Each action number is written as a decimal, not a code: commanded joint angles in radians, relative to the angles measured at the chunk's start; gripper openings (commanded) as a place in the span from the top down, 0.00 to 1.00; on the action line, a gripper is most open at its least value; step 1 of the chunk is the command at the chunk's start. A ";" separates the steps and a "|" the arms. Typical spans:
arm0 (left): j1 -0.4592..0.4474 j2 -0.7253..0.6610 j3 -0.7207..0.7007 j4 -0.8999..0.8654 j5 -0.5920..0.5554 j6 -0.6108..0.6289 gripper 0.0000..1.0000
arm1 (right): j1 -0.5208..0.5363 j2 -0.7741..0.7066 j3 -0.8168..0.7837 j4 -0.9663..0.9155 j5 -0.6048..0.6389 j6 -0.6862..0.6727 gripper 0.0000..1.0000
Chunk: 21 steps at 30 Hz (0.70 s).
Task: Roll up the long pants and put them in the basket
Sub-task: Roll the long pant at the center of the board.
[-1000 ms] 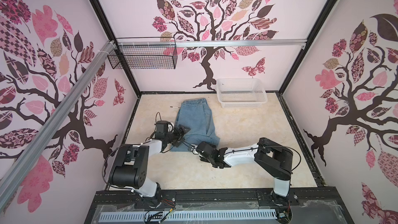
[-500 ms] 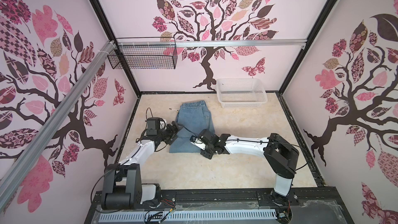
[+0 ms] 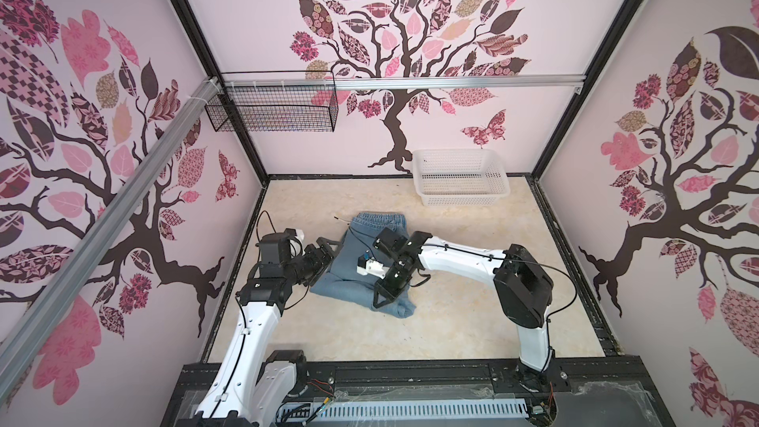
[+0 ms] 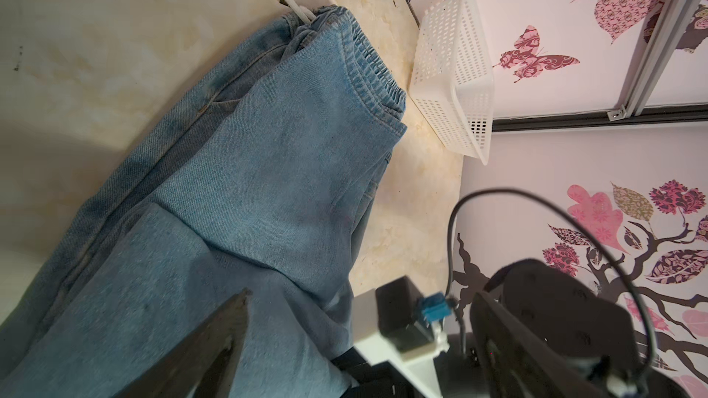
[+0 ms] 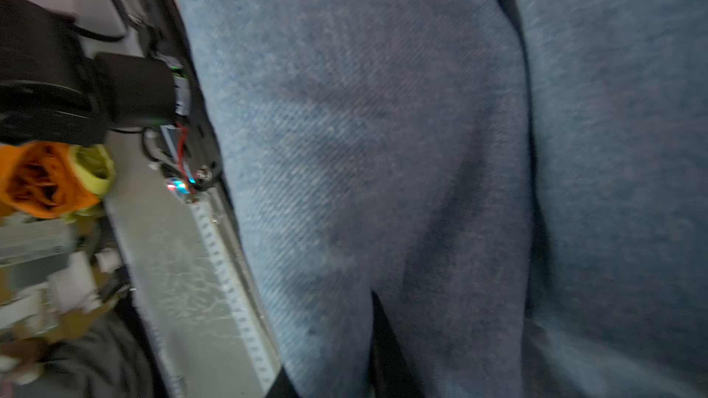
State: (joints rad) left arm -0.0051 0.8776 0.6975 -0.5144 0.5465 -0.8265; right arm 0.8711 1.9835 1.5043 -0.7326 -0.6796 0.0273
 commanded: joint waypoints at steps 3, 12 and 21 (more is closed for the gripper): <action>0.004 0.002 -0.030 0.046 0.002 -0.028 0.07 | -0.164 0.038 -0.048 0.123 -0.338 0.108 0.96; -0.023 0.186 -0.059 0.304 0.049 -0.135 0.07 | -0.224 0.227 0.013 0.116 -0.333 0.096 0.94; -0.105 0.255 0.005 0.355 0.039 -0.177 0.07 | -0.243 0.229 0.001 0.180 -0.465 0.226 0.94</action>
State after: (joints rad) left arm -0.0780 1.1286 0.6701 -0.2234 0.5766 -0.9794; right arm 0.6315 2.2078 1.5085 -0.6102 -1.1244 0.1780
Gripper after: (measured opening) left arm 0.927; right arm 0.171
